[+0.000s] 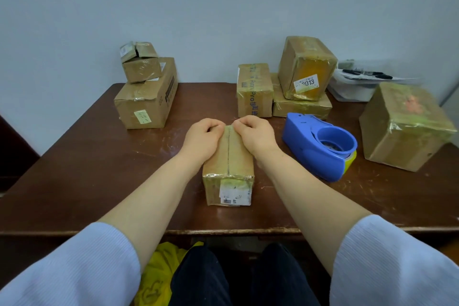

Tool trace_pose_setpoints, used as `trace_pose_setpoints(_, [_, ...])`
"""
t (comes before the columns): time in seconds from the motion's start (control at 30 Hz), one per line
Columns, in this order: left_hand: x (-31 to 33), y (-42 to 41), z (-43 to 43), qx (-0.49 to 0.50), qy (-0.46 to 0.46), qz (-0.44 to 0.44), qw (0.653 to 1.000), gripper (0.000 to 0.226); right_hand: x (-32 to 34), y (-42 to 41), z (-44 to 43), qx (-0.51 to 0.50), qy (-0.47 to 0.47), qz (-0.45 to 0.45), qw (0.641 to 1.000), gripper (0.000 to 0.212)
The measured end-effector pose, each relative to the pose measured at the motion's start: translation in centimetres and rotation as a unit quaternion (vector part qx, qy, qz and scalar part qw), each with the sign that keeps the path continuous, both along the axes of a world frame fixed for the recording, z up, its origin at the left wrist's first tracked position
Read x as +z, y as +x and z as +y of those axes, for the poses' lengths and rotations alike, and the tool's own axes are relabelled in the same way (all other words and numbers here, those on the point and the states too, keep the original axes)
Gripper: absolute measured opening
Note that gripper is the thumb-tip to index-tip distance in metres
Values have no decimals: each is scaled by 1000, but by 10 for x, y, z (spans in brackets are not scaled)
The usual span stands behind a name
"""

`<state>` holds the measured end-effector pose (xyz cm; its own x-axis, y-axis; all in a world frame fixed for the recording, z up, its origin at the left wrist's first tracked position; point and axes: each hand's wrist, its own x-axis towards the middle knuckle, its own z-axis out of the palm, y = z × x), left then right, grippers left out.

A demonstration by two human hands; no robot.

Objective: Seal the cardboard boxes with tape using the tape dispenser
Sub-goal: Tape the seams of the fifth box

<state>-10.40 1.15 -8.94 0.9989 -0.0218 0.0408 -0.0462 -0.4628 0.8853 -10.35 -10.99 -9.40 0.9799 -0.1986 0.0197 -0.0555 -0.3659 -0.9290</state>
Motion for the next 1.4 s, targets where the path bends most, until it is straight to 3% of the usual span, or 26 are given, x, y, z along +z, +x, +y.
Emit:
trace_pose_setpoints(0.13, [0,-3,-1,26,-49,18,998,20,-2,-2,-5,-4,83,22,996,19])
trace_pose_setpoints(0.23, [1,-10,2,13,-110,107,988,32,-8,-8,-10,36,172,73,982,30])
trace_pose_setpoints(0.3, [4,-13,1,1,-112,153,982,34,-10,-7,-8,12,126,62,990,36])
trace_pose_setpoints(0.4, [12,-16,-2,2,-69,124,990,35,-3,-8,-8,8,62,42,997,38])
trace_pose_setpoints(0.53, [16,-25,2,24,-23,179,983,64,6,-25,-22,27,61,105,992,56])
trace_pose_setpoints(0.63, [10,-36,11,53,-54,158,985,57,0,-45,-28,-23,122,116,986,59])
trace_pose_setpoints(0.73, [4,-56,11,60,-123,164,977,35,-10,-64,-21,17,111,111,987,57])
trace_pose_setpoints(0.87, [9,-64,6,56,-209,166,962,27,-12,-62,-5,53,161,91,981,47])
trace_pose_setpoints(0.97, [16,-58,10,-14,-238,156,959,52,0,-50,-5,60,274,80,957,36])
trace_pose_setpoints(1.1, [26,-49,12,-80,-248,156,953,83,20,-39,-8,73,335,75,936,36])
trace_pose_setpoints(1.27, [40,-22,10,-16,-297,112,948,79,34,-24,-12,32,334,43,941,51])
trace_pose_setpoints(1.4, [56,1,3,-69,-298,88,948,79,43,-14,-16,11,281,-29,959,43])
